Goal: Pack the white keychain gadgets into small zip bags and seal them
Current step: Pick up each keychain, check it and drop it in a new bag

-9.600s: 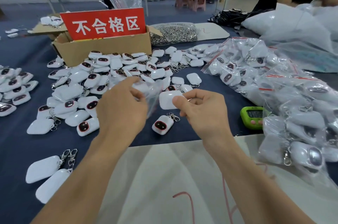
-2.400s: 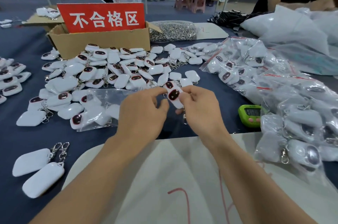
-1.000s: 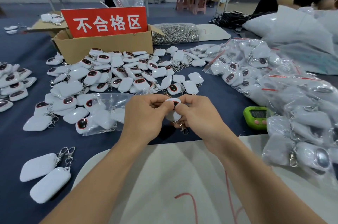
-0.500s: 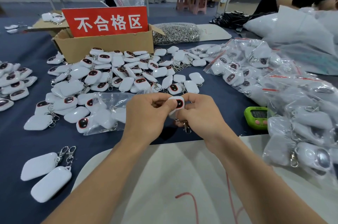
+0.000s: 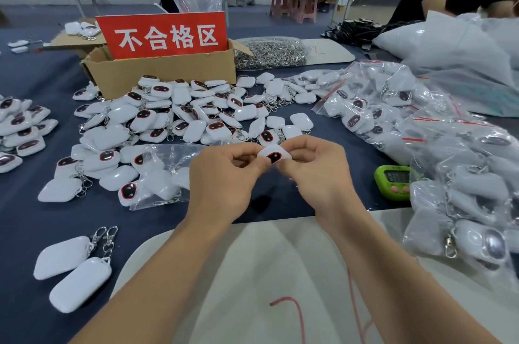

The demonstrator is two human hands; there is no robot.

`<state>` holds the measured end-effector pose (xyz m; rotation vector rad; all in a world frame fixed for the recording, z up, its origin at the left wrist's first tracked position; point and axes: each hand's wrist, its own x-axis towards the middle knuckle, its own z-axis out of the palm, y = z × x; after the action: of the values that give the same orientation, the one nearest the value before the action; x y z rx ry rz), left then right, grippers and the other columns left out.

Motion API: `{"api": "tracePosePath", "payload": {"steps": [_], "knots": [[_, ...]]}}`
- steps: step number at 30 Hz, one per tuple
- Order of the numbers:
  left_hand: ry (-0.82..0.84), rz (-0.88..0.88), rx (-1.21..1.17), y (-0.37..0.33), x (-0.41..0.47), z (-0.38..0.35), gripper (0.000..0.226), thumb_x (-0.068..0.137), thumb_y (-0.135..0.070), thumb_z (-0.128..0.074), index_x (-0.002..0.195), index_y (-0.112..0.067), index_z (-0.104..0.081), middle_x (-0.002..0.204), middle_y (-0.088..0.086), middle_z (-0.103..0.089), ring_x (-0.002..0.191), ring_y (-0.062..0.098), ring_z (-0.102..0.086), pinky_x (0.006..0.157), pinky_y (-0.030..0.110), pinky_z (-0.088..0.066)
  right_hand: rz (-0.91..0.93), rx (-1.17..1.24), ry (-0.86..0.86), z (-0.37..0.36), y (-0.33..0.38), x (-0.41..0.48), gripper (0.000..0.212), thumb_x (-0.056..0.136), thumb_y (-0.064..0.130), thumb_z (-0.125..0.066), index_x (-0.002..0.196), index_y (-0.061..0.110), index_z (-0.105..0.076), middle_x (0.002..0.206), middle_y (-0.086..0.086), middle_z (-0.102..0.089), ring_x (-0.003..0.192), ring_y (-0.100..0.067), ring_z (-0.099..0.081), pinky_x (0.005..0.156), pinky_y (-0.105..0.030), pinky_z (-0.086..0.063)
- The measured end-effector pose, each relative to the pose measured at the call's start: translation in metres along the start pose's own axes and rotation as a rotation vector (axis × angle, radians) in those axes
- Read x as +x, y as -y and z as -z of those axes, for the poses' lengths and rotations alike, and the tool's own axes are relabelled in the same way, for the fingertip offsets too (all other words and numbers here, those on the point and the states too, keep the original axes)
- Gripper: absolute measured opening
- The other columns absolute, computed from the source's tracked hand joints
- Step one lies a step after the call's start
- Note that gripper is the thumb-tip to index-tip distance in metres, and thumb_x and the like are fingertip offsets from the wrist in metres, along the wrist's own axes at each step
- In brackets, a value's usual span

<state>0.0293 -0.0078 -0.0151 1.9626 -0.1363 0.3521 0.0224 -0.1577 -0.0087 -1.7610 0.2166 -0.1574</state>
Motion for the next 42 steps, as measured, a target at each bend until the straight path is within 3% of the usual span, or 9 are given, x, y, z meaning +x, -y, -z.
{"api": "tracePosePath", "payload": {"steps": [5,10,14,18,25,28,31,37,42], "knots": [[-0.029,-0.013,0.241,-0.001,-0.004,-0.001,0.022,0.08,-0.032,-0.083,0.089,-0.051,-0.076,0.079,-0.023,-0.072,0.079,0.003,-0.065,0.081,0.037,-0.054,0.07,-0.005,-0.081,0.002,0.0,-0.001,0.028,0.078,0.001,-0.073,0.078,0.029,-0.08,0.077,0.004,-0.078,0.077,-0.024,-0.074,0.07,-0.037,-0.059],[-0.065,-0.078,0.178,0.001,-0.005,-0.001,0.028,0.079,-0.027,-0.085,0.096,-0.048,-0.078,0.07,-0.038,-0.062,0.063,-0.009,-0.052,0.062,0.01,-0.036,0.157,-0.05,-0.121,0.003,0.002,0.001,0.035,0.079,0.002,-0.075,0.078,0.037,-0.079,0.067,0.005,-0.075,0.062,-0.018,-0.067,0.058,-0.024,-0.054],[-0.033,-0.112,0.166,0.002,-0.005,0.0,0.045,0.08,-0.024,-0.084,0.093,-0.062,-0.064,0.072,-0.042,-0.059,0.063,-0.009,-0.053,0.063,0.008,-0.038,0.177,-0.058,-0.119,0.003,0.0,-0.001,0.035,0.078,0.002,-0.075,0.078,0.037,-0.079,0.066,0.002,-0.073,0.056,-0.012,-0.06,0.054,-0.022,-0.051],[0.007,-0.142,0.133,0.003,-0.004,-0.001,0.045,0.082,-0.023,-0.081,0.099,-0.061,-0.063,0.079,-0.033,-0.066,0.067,-0.003,-0.056,0.062,0.012,-0.04,0.133,-0.019,-0.075,0.005,0.001,0.001,0.029,0.078,0.0,-0.076,0.078,0.029,-0.081,0.074,0.001,-0.077,0.074,-0.023,-0.072,0.07,-0.037,-0.06],[-0.04,-0.421,0.332,0.008,-0.004,-0.004,0.058,0.068,0.006,-0.081,0.115,-0.027,-0.078,0.117,-0.011,-0.074,0.113,0.005,-0.061,0.104,0.013,-0.039,-0.114,0.18,0.066,0.004,0.002,0.005,0.02,0.079,-0.001,-0.075,0.088,0.016,-0.08,0.083,-0.009,-0.077,0.065,-0.017,-0.062,0.059,-0.025,-0.047],[-0.079,-0.454,0.356,0.01,-0.002,-0.004,0.029,0.082,-0.022,-0.079,0.11,-0.032,-0.08,0.104,-0.013,-0.077,0.1,0.009,-0.065,0.091,0.03,-0.05,-0.175,0.236,0.127,0.005,0.006,0.006,0.014,0.086,0.003,-0.068,0.088,0.007,-0.08,0.074,-0.012,-0.071,0.054,-0.017,-0.053,0.052,-0.026,-0.042],[-0.072,-0.43,0.398,0.008,-0.005,-0.005,0.024,0.091,-0.048,-0.06,0.102,-0.036,-0.078,0.082,-0.011,-0.071,0.082,0.01,-0.054,0.076,0.031,-0.043,-0.09,0.156,0.09,0.006,0.007,0.005,0.021,0.091,0.018,-0.064,0.083,0.01,-0.081,0.077,-0.017,-0.071,0.062,-0.015,-0.053,0.063,-0.029,-0.047],[0.052,-0.319,0.288,0.009,-0.005,-0.003,0.019,0.102,-0.042,-0.053,0.093,-0.034,-0.069,0.071,-0.012,-0.055,0.077,0.012,-0.049,0.069,0.024,-0.036,0.01,0.213,0.147,0.013,0.009,0.003,0.012,0.089,0.006,-0.07,0.091,0.009,-0.082,0.078,-0.012,-0.074,0.067,-0.014,-0.058,0.068,-0.025,-0.05],[0.093,-0.294,0.271,0.011,-0.004,-0.003,0.032,0.104,-0.039,-0.045,0.087,-0.024,-0.067,0.07,-0.002,-0.059,0.076,0.022,-0.054,0.07,0.041,-0.043,0.021,0.133,0.112,0.013,0.006,0.005,0.014,0.088,0.003,-0.073,0.085,0.014,-0.082,0.063,-0.002,-0.07,0.06,-0.009,-0.059,0.061,-0.017,-0.051]]}}
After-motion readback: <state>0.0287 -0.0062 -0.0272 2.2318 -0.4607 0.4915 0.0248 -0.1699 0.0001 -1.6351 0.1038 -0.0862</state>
